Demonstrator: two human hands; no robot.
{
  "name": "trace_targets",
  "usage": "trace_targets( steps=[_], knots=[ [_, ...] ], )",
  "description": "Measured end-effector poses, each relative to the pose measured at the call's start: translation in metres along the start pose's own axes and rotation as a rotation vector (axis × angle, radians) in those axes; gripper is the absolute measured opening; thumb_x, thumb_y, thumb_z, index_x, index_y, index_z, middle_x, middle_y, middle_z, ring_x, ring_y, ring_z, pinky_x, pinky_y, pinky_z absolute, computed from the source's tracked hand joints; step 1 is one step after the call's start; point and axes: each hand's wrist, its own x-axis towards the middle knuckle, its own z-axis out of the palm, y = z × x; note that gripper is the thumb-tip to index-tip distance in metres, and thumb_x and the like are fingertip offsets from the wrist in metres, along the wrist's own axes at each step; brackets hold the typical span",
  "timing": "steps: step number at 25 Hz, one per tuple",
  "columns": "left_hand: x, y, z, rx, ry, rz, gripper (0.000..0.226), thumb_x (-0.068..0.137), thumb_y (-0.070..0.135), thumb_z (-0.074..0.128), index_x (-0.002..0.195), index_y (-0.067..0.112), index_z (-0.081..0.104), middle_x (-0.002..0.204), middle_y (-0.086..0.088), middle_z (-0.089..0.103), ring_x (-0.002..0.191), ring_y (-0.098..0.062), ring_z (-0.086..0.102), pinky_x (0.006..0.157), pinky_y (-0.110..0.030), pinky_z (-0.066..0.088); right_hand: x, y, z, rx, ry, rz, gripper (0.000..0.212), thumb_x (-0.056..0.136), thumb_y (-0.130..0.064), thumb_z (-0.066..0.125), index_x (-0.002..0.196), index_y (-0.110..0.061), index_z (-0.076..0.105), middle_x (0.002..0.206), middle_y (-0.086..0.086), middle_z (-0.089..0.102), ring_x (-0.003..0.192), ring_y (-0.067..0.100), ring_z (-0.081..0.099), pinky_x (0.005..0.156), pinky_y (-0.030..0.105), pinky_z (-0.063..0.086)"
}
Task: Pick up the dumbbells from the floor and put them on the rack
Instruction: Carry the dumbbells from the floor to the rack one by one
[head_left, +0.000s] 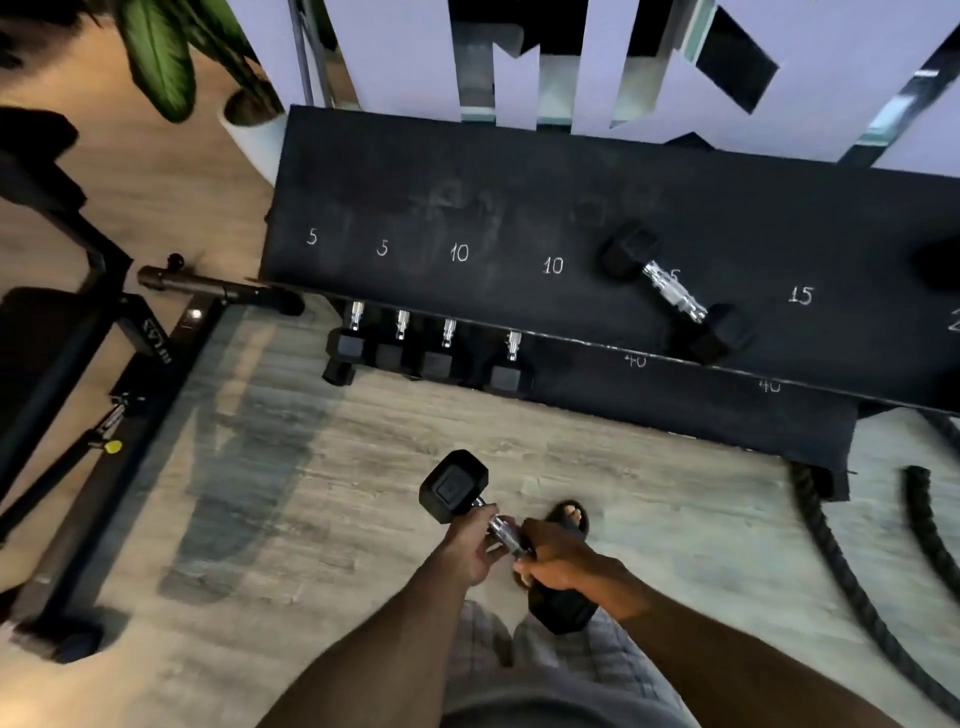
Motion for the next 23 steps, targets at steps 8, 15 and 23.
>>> trace_targets(
  steps=[8,15,23],
  knots=[
    [0.037,0.177,0.097,0.064,-0.072,0.053,0.016,0.099,0.015,0.050,0.086,0.007,0.055,0.081,-0.011,0.061,0.071,-0.024,0.060,0.058,-0.033,0.050,0.065,-0.034,-0.186,-0.025,0.148,-0.016,0.034,0.087,-0.030,0.063,0.118,-0.019,0.057,0.116,0.007,0.065,0.102,0.026,0.063,0.082,0.034,0.049],
    [0.089,0.300,0.178,0.117,-0.182,0.001,0.011,0.099,0.014,0.051,0.090,0.009,0.055,0.089,-0.010,0.063,0.077,-0.024,0.061,0.068,-0.036,0.052,0.128,-0.034,-0.300,-0.083,0.342,0.067,0.043,0.089,-0.040,0.060,0.127,-0.020,0.054,0.117,0.009,0.068,0.108,0.032,0.064,0.088,0.039,0.051],
    [0.133,0.352,0.242,0.123,-0.237,-0.115,0.026,0.103,0.021,0.043,0.092,0.004,0.060,0.093,-0.011,0.062,0.086,-0.023,0.060,0.096,-0.038,0.043,0.185,-0.003,-0.359,-0.169,0.459,0.165,0.036,0.089,-0.033,0.061,0.121,-0.021,0.052,0.114,0.006,0.069,0.111,0.027,0.062,0.098,0.037,0.038]
  ],
)
